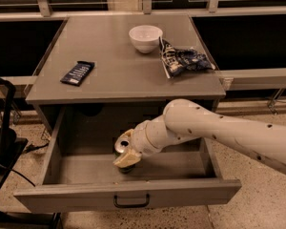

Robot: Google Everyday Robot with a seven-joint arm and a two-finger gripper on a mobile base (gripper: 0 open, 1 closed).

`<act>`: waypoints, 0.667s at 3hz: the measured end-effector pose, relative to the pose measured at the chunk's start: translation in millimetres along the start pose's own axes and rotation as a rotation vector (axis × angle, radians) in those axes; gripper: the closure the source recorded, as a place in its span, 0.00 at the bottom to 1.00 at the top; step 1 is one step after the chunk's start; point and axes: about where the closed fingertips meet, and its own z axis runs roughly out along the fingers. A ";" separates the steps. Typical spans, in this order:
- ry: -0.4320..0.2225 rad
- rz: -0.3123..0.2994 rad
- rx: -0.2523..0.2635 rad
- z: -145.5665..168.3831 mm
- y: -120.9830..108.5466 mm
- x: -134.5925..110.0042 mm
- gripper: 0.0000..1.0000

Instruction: Place green can into top drawer

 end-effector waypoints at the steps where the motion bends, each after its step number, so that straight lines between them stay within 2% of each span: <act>1: 0.000 0.000 0.000 0.0 0.0 0.0 0.50; 2: 0.000 0.000 0.000 0.0 0.0 0.0 0.19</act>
Offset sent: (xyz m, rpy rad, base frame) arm 0.0000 0.0000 0.0000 0.0000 0.0000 0.0000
